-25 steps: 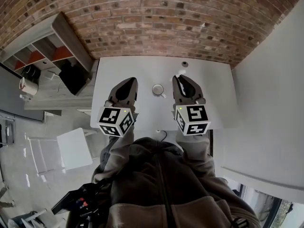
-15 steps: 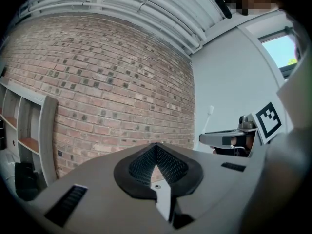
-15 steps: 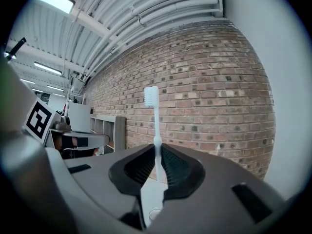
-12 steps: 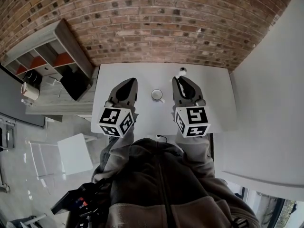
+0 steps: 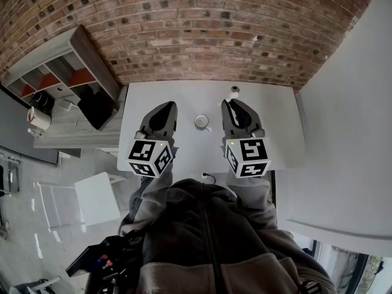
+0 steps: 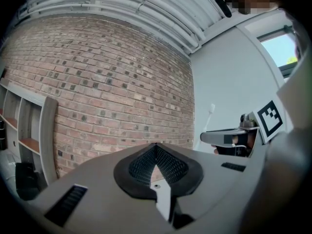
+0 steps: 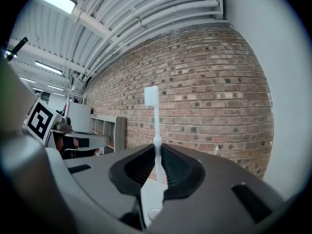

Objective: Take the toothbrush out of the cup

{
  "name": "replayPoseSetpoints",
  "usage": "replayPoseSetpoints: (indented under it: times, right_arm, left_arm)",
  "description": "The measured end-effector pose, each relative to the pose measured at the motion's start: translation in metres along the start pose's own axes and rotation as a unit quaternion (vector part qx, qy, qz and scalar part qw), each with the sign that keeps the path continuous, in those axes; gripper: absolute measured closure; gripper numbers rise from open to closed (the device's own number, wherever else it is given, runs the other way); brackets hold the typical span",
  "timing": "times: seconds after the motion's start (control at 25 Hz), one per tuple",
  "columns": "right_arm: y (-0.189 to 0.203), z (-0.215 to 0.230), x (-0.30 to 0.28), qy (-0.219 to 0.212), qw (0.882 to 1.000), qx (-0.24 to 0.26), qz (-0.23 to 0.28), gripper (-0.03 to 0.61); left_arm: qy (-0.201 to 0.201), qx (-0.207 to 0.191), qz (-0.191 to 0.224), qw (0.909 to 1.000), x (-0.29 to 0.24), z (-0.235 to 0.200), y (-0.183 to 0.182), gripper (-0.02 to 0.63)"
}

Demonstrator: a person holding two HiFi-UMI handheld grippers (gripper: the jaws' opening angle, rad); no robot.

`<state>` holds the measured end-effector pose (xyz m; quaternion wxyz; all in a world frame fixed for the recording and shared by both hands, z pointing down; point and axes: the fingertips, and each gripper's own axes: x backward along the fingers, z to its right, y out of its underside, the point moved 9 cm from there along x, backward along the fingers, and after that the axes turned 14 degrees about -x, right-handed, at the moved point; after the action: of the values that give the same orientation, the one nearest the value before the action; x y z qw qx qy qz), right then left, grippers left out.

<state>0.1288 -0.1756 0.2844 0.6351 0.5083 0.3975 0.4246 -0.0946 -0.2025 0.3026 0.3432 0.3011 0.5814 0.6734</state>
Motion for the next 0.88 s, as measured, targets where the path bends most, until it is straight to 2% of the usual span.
replayPoseSetpoints:
  times: [0.88]
  right_arm:
    - [0.0093,-0.0052,0.0039,0.003,1.0,0.003,0.004,0.534]
  left_arm:
    - [0.004,0.002,-0.001,1.0,0.0056,-0.0009,0.0097,0.611]
